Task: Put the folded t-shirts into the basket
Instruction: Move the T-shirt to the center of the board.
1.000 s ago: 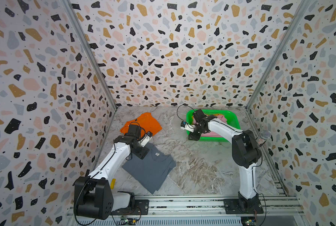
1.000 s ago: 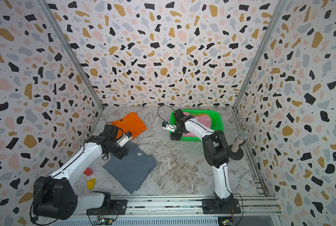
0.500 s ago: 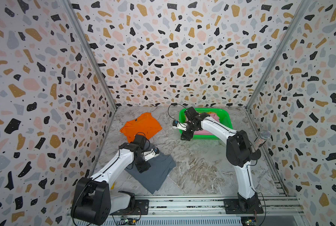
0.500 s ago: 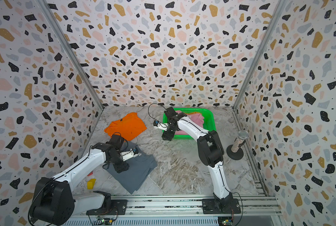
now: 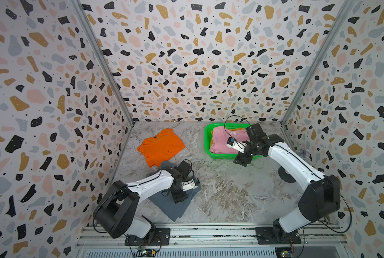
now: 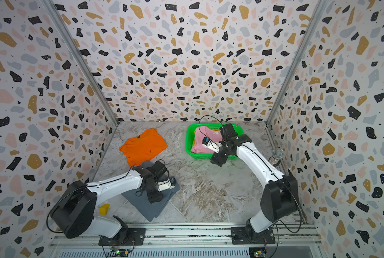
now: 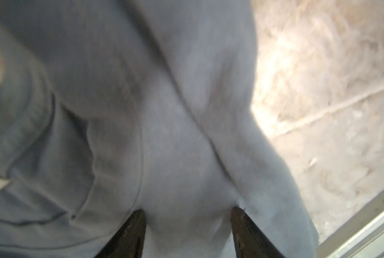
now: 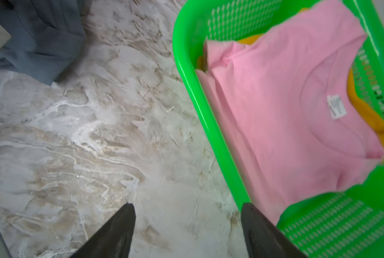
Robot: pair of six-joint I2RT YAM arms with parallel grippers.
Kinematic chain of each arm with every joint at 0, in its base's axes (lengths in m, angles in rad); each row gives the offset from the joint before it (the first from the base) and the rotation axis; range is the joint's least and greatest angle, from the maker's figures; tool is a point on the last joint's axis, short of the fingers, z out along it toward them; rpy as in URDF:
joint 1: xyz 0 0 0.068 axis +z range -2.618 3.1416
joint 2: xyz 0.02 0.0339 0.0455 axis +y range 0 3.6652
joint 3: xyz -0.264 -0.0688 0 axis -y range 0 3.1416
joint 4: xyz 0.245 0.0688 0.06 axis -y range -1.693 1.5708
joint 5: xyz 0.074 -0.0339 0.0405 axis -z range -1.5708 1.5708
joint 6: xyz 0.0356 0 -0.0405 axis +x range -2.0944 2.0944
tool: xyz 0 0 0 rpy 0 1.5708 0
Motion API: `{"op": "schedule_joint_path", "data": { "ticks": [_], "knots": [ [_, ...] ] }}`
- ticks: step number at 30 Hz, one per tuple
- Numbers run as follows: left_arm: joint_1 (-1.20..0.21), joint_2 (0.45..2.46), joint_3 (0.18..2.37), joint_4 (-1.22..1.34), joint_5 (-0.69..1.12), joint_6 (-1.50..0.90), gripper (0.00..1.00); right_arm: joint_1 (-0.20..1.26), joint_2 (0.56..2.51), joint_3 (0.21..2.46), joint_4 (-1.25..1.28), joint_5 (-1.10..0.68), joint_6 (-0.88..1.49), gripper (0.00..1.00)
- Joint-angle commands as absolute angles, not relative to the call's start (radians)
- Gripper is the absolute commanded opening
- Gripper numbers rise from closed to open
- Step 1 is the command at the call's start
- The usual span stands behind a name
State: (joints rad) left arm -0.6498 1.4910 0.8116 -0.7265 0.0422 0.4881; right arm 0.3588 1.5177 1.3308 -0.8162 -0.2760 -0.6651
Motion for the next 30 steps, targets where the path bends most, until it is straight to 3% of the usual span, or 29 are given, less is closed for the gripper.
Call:
{"op": "schedule_joint_path", "data": {
  "ticks": [1,8,13,20,25,30],
  "knots": [
    [-0.73,1.582,0.893,-0.701,0.057,0.359,0.6,0.321,1.394,1.257,-0.898,-0.313,-0.698,0.8],
    [-0.852,1.823,1.135,-0.722,0.178,0.24,0.56,0.26,1.285,1.151,-0.943,-0.259,-0.703,0.81],
    [-0.909,1.909,1.291,-0.609,0.369,0.031,0.56,0.172,1.283,1.131,-0.942,-0.244,-0.665,0.81],
    [-0.947,1.855,1.338,-0.406,0.558,-0.144,0.61,0.109,1.338,1.134,-0.938,-0.35,-0.619,0.82],
    [-0.828,1.708,1.245,-0.505,0.488,0.014,0.66,0.141,1.353,1.044,-0.842,-0.498,-0.575,0.83],
    [-0.569,1.661,1.203,-0.652,0.435,0.131,0.67,0.28,1.409,0.954,-0.672,-0.487,-0.495,0.83]
  ]
}}
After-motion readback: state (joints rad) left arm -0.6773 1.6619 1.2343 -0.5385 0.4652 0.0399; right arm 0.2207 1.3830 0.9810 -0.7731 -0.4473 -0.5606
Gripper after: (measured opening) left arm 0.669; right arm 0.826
